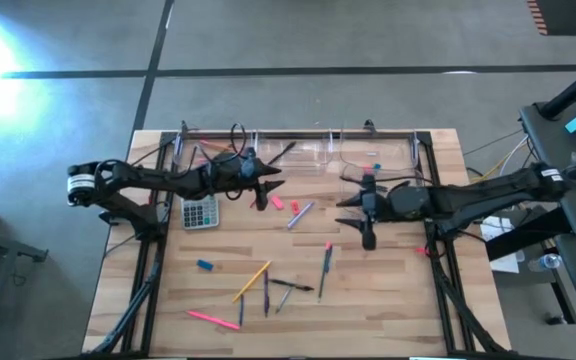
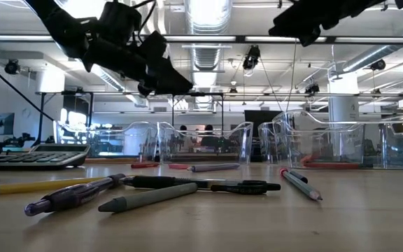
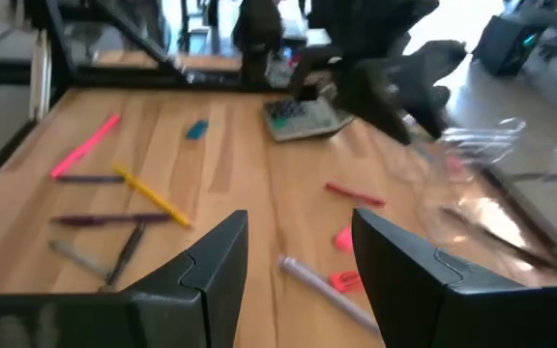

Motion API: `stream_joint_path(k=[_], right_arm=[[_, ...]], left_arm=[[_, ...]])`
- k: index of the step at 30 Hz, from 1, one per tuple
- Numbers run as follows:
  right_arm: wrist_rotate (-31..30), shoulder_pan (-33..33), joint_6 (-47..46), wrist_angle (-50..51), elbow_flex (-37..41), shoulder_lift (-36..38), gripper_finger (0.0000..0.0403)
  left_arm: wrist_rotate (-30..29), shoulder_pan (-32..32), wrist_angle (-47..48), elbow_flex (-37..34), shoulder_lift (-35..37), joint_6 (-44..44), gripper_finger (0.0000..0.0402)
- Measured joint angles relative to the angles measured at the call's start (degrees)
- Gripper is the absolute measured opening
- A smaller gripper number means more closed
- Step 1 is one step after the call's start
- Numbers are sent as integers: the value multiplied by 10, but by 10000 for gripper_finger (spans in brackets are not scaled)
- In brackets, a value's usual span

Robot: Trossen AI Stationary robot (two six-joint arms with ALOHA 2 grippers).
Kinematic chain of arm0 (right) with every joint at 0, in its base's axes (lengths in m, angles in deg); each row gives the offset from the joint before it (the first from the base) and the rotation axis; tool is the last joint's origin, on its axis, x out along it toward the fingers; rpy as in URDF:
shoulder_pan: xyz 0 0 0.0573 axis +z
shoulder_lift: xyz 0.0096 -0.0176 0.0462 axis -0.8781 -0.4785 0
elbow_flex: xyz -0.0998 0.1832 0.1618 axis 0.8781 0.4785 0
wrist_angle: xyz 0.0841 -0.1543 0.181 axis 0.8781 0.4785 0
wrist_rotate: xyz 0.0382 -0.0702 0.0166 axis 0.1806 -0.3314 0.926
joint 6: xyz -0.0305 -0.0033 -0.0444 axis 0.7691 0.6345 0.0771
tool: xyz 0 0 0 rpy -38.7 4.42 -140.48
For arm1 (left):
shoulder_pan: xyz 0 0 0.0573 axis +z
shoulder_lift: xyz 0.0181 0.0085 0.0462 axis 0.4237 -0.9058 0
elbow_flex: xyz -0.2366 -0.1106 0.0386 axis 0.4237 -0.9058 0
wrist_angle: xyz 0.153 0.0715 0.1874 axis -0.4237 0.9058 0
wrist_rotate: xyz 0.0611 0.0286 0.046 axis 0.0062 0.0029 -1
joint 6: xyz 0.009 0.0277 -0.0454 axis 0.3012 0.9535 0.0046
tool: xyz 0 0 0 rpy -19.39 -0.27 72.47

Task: Sort crayons/erasers/pens/pencils in bins
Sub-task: Put the light blue pen into the top middle transparent bin

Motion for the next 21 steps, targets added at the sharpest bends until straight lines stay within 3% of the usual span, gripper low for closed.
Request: stream_joint_path(k=[8,13,21], right_arm=[[66,-2,-80,37,-5,-49,175],[66,-2,-124,52,-4,-89,175],[64,-4,-170,31,8,-141,176]], left_arm=[[-39,1,-35,19,-32,25,155],[-39,3,-105,51,-67,49,155],[-38,4,-112,144,-132,113,155]])
